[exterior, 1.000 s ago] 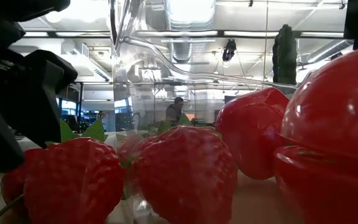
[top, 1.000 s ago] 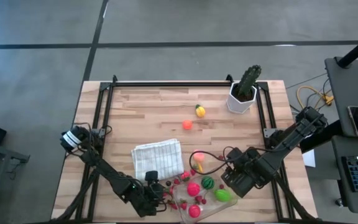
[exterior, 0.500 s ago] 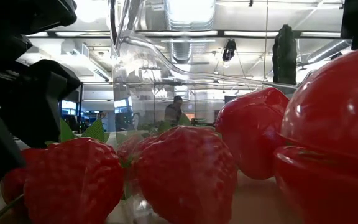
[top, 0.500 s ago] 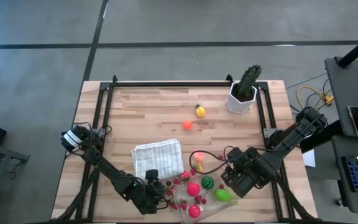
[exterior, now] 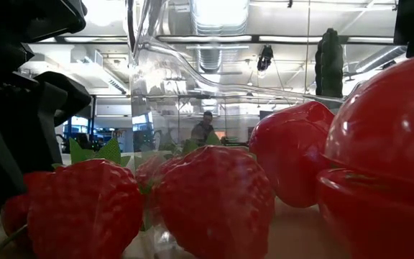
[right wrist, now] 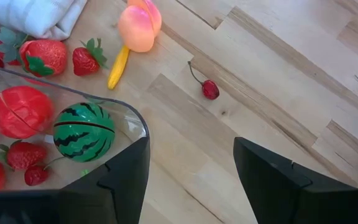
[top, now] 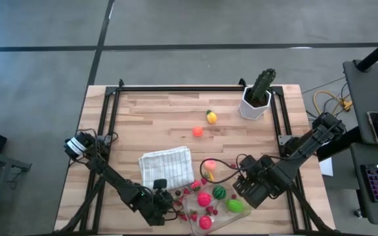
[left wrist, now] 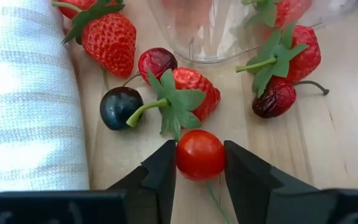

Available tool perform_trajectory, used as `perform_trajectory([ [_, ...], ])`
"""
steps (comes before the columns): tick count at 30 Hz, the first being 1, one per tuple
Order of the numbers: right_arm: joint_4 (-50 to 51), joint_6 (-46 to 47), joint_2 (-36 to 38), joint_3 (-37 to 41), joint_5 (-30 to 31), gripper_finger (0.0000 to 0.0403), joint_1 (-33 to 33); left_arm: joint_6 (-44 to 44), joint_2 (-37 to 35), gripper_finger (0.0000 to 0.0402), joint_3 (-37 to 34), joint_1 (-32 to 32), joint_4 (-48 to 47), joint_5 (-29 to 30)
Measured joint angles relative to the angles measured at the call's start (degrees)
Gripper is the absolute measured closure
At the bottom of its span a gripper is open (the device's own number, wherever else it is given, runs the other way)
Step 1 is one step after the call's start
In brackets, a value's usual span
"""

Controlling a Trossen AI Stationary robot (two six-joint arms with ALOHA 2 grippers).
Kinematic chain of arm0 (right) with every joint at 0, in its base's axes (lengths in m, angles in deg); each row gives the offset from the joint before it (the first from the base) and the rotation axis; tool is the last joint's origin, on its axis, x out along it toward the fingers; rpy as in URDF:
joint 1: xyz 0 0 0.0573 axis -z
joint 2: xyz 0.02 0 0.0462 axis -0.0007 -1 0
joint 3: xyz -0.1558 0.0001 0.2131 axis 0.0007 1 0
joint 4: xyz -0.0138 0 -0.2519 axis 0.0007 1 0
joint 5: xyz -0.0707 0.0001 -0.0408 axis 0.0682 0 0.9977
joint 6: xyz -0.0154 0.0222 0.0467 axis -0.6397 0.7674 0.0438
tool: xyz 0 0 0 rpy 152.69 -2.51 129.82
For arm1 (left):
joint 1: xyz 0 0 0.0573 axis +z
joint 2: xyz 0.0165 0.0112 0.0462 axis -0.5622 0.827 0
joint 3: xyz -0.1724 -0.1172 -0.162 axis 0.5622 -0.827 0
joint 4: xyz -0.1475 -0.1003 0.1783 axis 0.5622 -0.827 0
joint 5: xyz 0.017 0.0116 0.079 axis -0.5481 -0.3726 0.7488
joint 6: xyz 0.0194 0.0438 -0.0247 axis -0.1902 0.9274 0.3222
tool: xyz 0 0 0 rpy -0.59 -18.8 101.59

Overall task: Pick and placing Produce into tupperware
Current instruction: Put the red cherry into the transparent bin

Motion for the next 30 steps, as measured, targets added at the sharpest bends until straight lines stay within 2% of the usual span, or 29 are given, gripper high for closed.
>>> perform_trajectory([
  [9, -0.14, 0.02, 0.0, 0.02, 0.01, 0.0179, 0.0, -0.2, -1.07, 0.0302, -0.09, 0.0, -1.7, -1.01],
  [15, -0.41, 0.0, 0.0, 0.04, 0.02, 0.0179, 0.0, -0.03, -6.09, 0.0303, 0.8, 0.0, -6.98, -3.22],
  [21, -0.48, -0.04, 0.0, 0.04, 0.87, 0.0179, 0.0, 3.52, -14.08, 0.0303, 1.07, 0.66, -11.91, -2.87],
  [26, -0.51, -0.14, 0.0, 0.04, 1.6, 0.0179, 0.0, 4.29, -20.26, 0.0303, 1.27, 4.16, -9.38, -3.06],
  [30, -0.53, -0.18, 0.0, 0.04, 2.46, 0.0179, -0.02, 4.48, -22.29, 0.0304, 1.64, 8.0, 0.11, -5.22],
])
